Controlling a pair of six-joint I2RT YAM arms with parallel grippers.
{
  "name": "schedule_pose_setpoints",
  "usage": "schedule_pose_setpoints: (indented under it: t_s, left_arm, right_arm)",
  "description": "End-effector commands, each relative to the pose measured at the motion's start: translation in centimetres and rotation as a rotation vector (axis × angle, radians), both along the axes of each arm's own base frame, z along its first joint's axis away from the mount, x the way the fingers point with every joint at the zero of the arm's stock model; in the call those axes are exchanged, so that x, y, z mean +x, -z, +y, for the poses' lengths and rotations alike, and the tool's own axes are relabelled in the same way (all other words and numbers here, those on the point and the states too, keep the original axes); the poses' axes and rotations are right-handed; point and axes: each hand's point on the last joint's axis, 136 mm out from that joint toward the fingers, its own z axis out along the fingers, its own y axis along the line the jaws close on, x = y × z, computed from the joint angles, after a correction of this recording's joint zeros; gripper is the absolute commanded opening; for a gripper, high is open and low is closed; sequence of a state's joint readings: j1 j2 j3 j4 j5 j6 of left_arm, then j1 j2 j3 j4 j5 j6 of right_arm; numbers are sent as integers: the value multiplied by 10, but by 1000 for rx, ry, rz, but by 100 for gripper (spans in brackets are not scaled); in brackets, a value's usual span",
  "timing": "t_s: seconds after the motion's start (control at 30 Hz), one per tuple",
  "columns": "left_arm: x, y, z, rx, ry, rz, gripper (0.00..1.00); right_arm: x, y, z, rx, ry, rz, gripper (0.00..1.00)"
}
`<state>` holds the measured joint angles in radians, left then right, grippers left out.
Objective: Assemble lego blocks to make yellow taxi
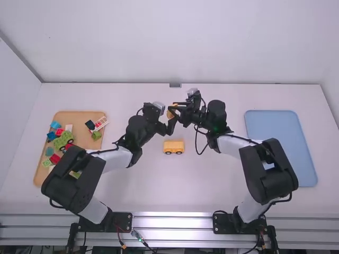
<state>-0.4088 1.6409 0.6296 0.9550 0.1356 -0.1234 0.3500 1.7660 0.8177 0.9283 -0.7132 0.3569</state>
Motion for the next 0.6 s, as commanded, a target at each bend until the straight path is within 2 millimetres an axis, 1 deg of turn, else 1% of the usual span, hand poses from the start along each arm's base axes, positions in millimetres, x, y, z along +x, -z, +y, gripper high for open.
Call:
schedule_pose_setpoints:
  t_s: [0.0,0.07,0.13,0.2,0.27,0.4,0.43,0.5,0.57]
  left_arm:
    - [11,1,19,-64,-137,44,99]
    - [7,8,21,-34,-136,52,99]
    - [1,11,14,24,-77,30,99]
    - [-3,13,10,35,-33,36,99]
    - [-5,11,10,29,2,54,99]
    - [-4,6,14,32,101,87,99]
    - [-4,4,14,31,155,99,99]
    - [-11,-4,12,31,318,114,99]
    - [-21,-17,13,33,480,100,99]
  right_arm:
    - [-2,0,-3,-7,-17,-17,17]
    - [2,2,-11,-13,3,-10,16]
    - [8,3,-19,-19,27,-10,16]
    - [11,4,-25,-28,35,-18,16]
    - [15,4,-31,-27,52,-17,16]
    - [18,4,-38,-29,65,-21,17]
    - [18,4,-38,-30,60,-26,17]
    - [7,-4,-32,-32,-37,-72,23]
    - [-2,-11,-25,-28,-130,-96,22]
